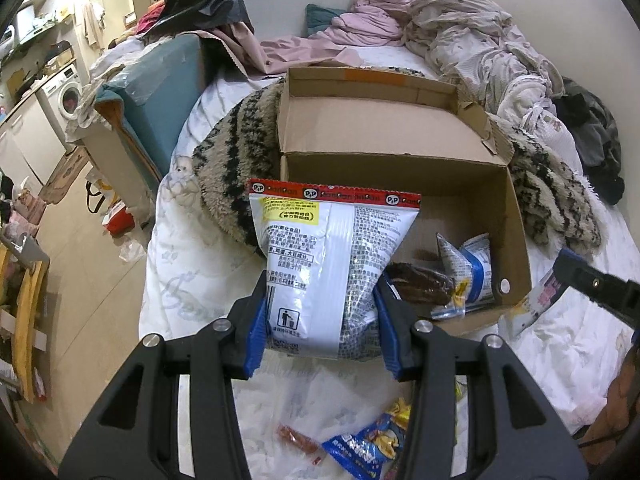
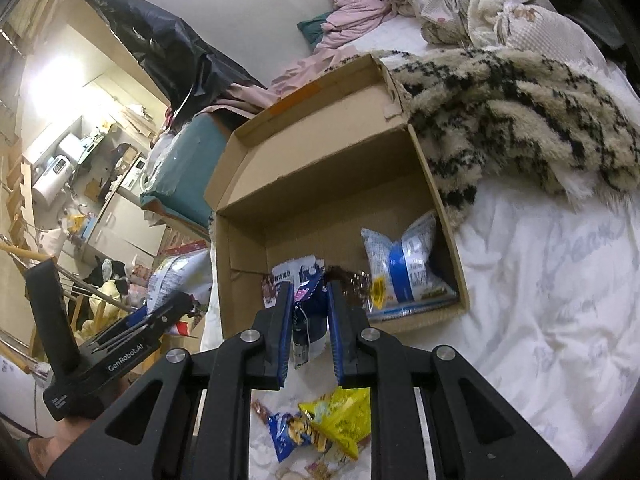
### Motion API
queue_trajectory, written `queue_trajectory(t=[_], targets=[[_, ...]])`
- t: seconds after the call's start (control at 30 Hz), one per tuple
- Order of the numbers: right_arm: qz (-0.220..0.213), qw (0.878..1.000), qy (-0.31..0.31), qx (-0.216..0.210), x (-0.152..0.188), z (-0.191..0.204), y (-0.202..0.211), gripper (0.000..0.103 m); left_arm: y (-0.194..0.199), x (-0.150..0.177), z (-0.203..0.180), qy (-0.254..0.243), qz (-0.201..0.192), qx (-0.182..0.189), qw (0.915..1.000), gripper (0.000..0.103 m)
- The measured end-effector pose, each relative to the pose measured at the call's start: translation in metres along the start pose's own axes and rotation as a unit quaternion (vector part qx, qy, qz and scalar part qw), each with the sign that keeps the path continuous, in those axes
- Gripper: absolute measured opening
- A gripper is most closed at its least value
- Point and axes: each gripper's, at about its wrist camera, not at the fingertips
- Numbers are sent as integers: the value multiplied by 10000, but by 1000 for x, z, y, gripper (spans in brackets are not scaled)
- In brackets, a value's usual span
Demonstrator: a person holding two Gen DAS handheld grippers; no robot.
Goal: Organize snacks
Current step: 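Carry both packets over the box and release them inside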
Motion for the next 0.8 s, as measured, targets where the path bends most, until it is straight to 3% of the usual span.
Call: queue_trajectory(t=[0.37,0.63,0.73,0.8], targets=[[-49,9996,-128,234,-24,-18,-29,17,-29,0,0,-240,-237,35,9994,43],[223,9993,-114,267,-20,-16,-50,18,-50,2,5,-134,-58,58,9999,43],[329,9992,-23,215,-18,-8,-58,18,-53,2,3,-133,-78,82,9998,45],[325,9989,55,346,-16,-4,-61,20,-56,4,0,-244,-41,-14,9997,60]])
Point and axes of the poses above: each gripper's, at about its wrist camera, not at the fingertips, and y roughly against the way its jaws point, z to its left, x to its underside, and after that the axes turned 5 degrees about x, right-handed
